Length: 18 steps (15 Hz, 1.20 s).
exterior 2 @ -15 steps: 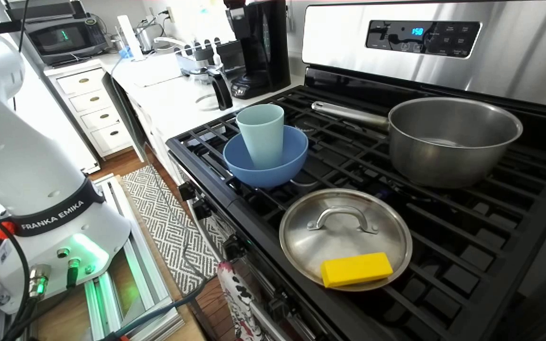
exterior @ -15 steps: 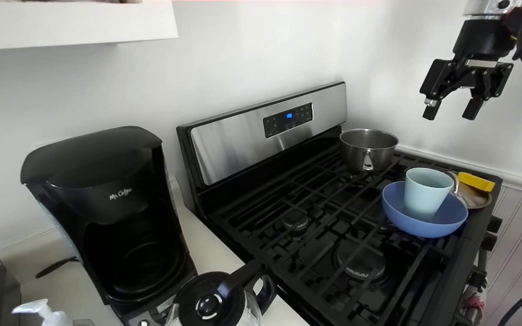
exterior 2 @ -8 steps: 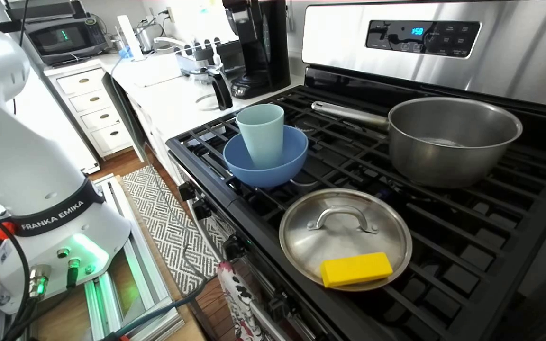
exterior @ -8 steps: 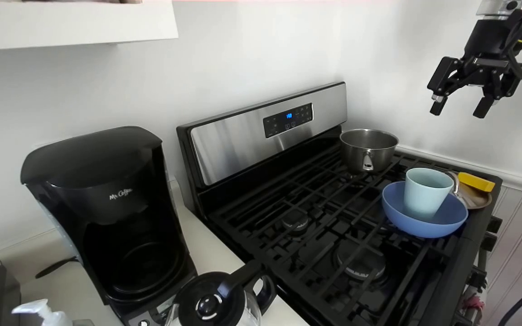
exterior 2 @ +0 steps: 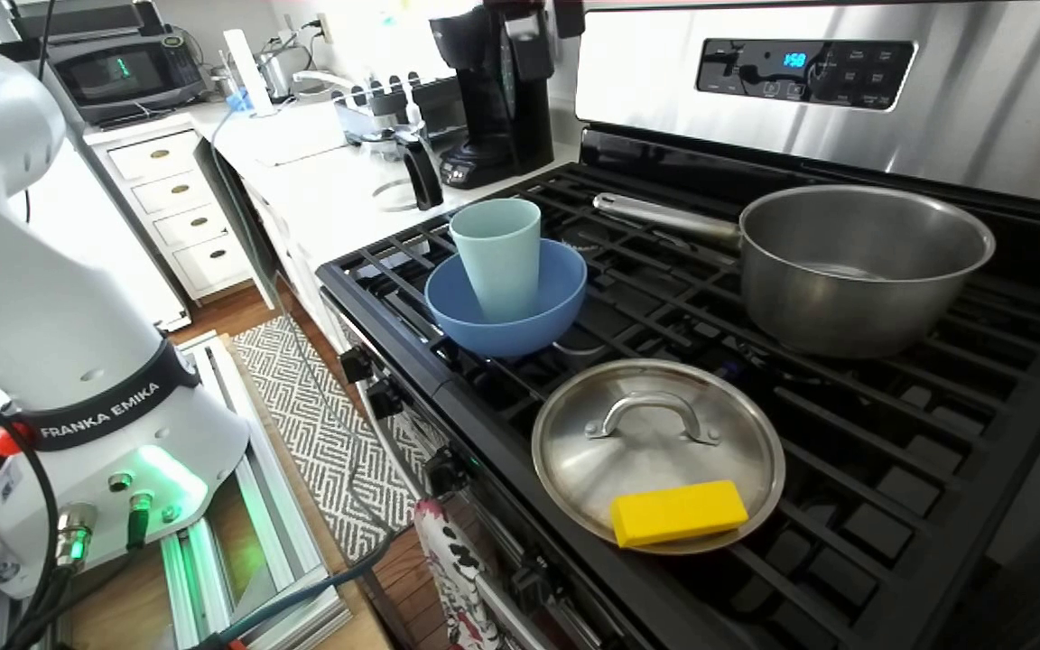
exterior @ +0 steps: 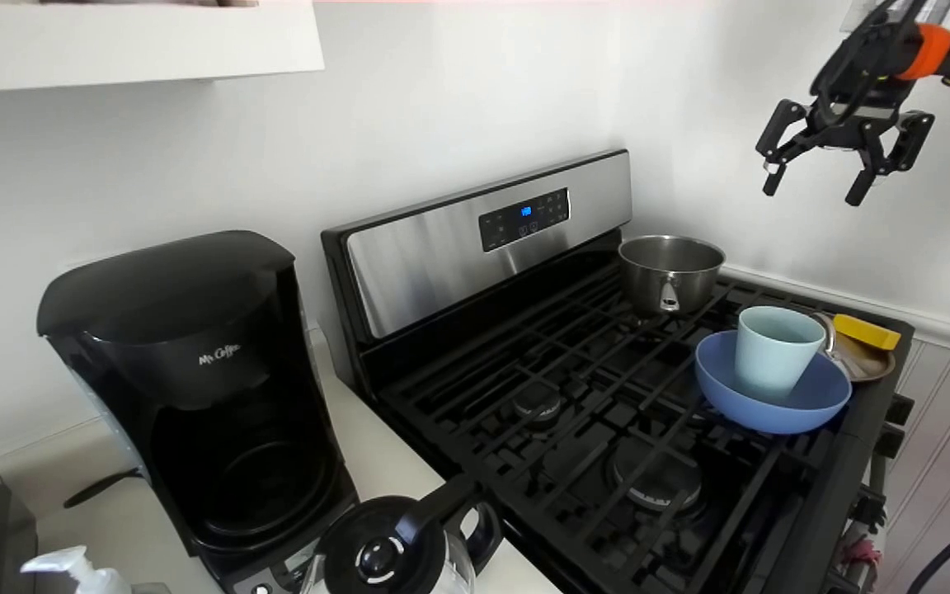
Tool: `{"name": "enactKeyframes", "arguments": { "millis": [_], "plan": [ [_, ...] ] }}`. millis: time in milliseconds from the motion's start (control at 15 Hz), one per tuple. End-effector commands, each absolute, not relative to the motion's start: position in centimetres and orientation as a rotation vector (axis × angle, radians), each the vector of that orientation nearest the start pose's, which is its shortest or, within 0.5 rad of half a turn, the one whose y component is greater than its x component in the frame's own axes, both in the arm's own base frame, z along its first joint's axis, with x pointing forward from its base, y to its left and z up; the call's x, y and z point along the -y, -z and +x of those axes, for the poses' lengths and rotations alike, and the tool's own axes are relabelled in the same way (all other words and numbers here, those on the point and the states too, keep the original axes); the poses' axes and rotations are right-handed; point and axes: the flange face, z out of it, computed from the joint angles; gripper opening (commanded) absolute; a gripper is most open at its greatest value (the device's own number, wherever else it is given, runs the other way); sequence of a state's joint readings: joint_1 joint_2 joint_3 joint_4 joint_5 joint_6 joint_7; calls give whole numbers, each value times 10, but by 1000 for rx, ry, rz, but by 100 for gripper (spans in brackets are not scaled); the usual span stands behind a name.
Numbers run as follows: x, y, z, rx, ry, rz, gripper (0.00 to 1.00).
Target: Pick up the silver pot on the top right burner on the stove and place it on the top left burner on the hob of the stove
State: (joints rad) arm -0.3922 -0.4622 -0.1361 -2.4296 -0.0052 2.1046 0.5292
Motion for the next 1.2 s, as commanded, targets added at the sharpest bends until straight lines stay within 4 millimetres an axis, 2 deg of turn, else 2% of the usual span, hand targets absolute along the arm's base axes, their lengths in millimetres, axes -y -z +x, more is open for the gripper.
{"name": "enactKeyframes", "arguments": {
  "millis": [0, 67, 133, 267, 467, 600, 667, 867, 1133],
  "plan": [
    [223, -477, 409, -1766, 147, -2580, 100],
    [223, -475, 415, -1753, 95, -2574, 100],
    [217, -477, 395, -1691, 154, -2598, 100],
    [220, -470, 409, -1714, 119, -2592, 100],
    [223, -468, 415, -1725, 106, -2589, 100],
    [231, -453, 439, -1831, 85, -2481, 100],
    [233, -448, 449, -1889, 129, -2442, 100],
    [229, -424, 487, -1994, 121, -2402, 100],
    [207, -386, 521, -1909, -1, -2550, 100]
  ]
}}
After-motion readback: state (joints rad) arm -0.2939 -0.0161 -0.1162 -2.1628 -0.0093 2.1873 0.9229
